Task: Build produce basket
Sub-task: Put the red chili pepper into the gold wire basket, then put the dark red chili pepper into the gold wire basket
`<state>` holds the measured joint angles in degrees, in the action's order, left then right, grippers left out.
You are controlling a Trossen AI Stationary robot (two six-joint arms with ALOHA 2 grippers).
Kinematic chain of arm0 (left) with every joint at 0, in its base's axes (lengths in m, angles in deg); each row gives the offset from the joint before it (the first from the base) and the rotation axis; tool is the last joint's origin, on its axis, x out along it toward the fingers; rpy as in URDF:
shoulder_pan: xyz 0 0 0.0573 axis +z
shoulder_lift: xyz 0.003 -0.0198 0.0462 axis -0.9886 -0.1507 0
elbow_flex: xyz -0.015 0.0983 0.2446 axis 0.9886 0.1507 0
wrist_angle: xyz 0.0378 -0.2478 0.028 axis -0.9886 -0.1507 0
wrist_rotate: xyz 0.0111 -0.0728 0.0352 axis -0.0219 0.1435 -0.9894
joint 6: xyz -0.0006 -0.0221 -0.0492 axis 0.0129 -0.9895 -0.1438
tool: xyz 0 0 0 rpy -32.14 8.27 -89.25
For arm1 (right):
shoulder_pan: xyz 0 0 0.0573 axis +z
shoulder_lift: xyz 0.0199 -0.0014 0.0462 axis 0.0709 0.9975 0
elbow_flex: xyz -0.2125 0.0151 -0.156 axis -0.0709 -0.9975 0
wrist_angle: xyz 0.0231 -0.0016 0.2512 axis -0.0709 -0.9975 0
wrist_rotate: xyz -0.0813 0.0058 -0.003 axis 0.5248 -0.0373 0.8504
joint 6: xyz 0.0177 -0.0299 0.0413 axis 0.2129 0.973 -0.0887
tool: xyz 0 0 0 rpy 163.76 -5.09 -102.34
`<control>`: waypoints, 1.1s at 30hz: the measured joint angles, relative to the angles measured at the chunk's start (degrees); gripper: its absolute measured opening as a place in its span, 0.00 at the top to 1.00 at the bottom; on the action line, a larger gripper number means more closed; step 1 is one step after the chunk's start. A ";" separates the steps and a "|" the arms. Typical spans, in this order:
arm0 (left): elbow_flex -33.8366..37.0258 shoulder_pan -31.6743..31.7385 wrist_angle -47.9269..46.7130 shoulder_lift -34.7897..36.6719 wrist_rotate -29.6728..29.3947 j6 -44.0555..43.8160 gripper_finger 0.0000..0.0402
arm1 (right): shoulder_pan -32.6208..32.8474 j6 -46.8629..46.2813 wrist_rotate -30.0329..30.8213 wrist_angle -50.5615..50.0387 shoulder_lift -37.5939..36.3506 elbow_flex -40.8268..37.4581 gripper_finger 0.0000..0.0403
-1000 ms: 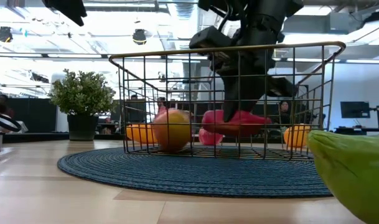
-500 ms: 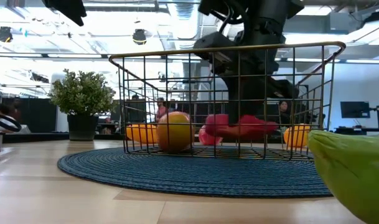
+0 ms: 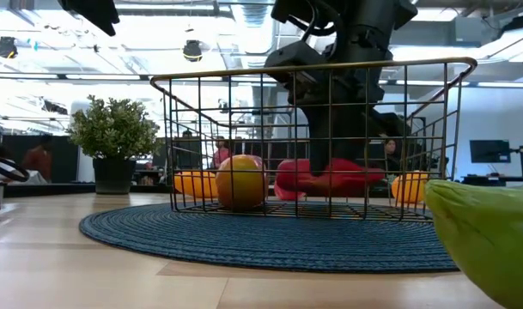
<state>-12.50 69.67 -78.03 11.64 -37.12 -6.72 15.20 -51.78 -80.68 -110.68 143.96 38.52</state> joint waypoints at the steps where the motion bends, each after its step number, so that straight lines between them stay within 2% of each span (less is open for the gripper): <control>1: 0.00 0.00 -0.01 -0.01 0.00 0.00 0.40 | 0.00 0.00 -0.02 0.05 0.00 0.00 0.73; 20: 0.00 0.02 0.00 -0.01 -0.02 0.00 0.40 | -1.58 6.04 -0.22 -0.69 -0.33 3.06 0.64; 27: 0.00 0.00 -0.01 0.00 -0.02 0.00 0.40 | -1.97 6.11 -0.41 -0.88 -0.33 3.06 0.64; 33: 0.00 0.01 -0.01 0.01 -0.02 0.02 0.40 | -3.26 6.19 -6.20 -3.35 -0.33 5.43 0.65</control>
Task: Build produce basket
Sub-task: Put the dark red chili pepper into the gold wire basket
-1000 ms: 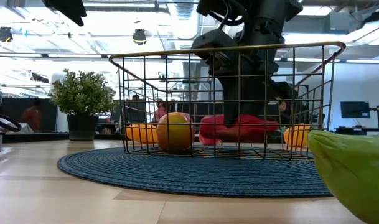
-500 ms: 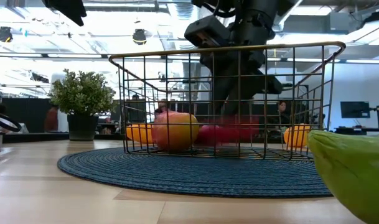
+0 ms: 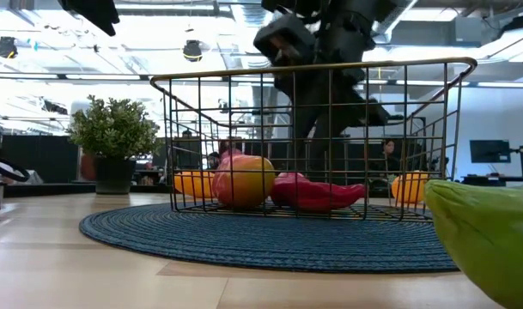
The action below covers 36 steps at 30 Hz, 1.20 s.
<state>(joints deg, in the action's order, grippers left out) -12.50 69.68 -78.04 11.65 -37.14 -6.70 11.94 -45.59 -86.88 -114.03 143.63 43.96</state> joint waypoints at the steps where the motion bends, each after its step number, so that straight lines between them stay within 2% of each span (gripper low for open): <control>1: 0.00 0.01 0.02 0.00 0.00 0.14 0.40 | -0.33 0.76 -1.07 -1.61 0.00 1.13 0.65; 8: 0.00 -0.01 0.01 -0.01 0.00 0.91 0.40 | -1.34 7.57 -0.93 -25.70 0.00 14.79 0.65; 14: 0.00 0.01 0.00 0.00 0.00 2.13 0.40 | 1.68 2.03 3.88 -49.14 0.00 27.12 0.65; 16: 0.00 0.00 0.00 0.00 0.00 2.64 0.40 | 4.12 -2.89 4.82 -53.41 -0.02 29.65 0.65; 23: 0.00 -0.01 0.09 -0.04 0.22 4.45 0.40 | 15.51 -23.99 5.06 -53.27 -2.49 28.79 0.65; 32: 0.00 0.00 0.30 -0.02 0.37 6.43 0.40 | 32.14 -61.02 4.73 -53.25 -2.32 28.80 0.65; 36: 0.00 0.00 0.52 -0.02 0.37 6.97 0.40 | 38.85 -76.01 4.14 -53.03 -2.05 27.33 0.61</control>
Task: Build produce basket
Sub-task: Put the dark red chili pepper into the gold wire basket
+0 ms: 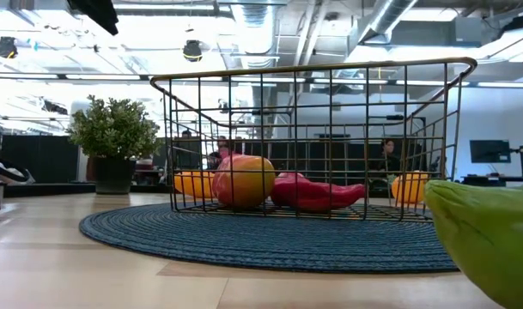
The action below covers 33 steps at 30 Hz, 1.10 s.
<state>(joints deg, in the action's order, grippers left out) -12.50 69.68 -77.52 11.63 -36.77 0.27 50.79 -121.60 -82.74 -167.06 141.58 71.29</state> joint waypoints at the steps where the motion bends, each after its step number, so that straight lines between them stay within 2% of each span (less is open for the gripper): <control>1: 0.00 0.01 0.02 0.00 0.00 0.00 0.40 | 1.03 -0.77 -2.39 -0.07 -0.02 -1.13 0.59; 3: 0.00 0.01 0.00 0.00 0.06 -0.02 0.40 | 1.37 -1.44 -10.02 -0.16 0.06 -3.29 0.55; 4: 0.00 0.01 0.00 0.00 0.09 -0.10 0.40 | 1.27 -1.49 -11.60 -0.02 0.06 -4.32 0.52; 8: 0.00 0.01 0.00 0.00 0.11 -0.35 0.40 | 0.98 -1.92 -11.75 1.93 0.09 -8.35 0.41; 11: 0.00 0.00 0.00 0.00 0.11 -0.37 0.40 | 0.87 -1.89 -10.03 7.03 0.02 -11.18 0.37; 19: 0.00 0.00 0.00 0.00 0.11 -0.44 0.40 | 2.22 -2.86 -11.52 21.71 0.04 -22.53 0.35; 27: 0.00 0.01 0.00 0.00 0.22 -0.61 0.40 | 2.31 -3.39 -12.62 27.59 0.06 -30.82 0.35; 33: 0.00 0.01 0.00 0.00 0.24 -0.81 0.40 | 3.09 -3.74 -12.63 35.85 0.04 -36.62 0.35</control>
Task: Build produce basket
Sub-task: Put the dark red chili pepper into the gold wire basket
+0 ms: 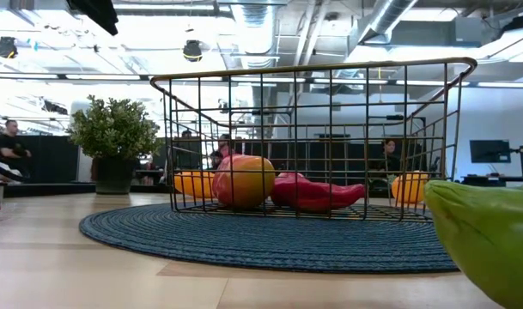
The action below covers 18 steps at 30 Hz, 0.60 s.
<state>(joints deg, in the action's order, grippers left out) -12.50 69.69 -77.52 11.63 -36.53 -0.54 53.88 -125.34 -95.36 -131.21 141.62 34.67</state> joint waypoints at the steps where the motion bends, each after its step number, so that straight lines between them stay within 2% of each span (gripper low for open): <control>1: 0.00 -0.02 0.00 0.00 0.00 -0.02 0.40 | 0.07 -0.05 0.00 0.79 0.02 -0.85 0.35; 7: 0.00 0.00 -0.02 0.00 0.03 -0.03 0.40 | -0.04 -0.14 -0.04 5.03 0.01 -5.07 0.36; 10: 0.00 0.00 -0.02 0.00 0.13 -0.23 0.40 | -0.11 -0.16 -0.04 8.30 -0.07 -6.73 0.41; 13: 0.00 0.00 -0.04 0.00 0.13 -0.60 0.40 | -0.56 -0.09 -0.11 11.46 -0.18 -7.73 0.52; 18: 0.00 0.00 -0.04 0.00 0.13 -0.72 0.40 | -1.06 1.32 -0.24 12.52 -0.37 -7.77 0.79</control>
<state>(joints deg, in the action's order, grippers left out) -12.50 69.69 -77.56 11.63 -36.40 -1.26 52.82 -124.02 -95.61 -118.69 141.25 26.90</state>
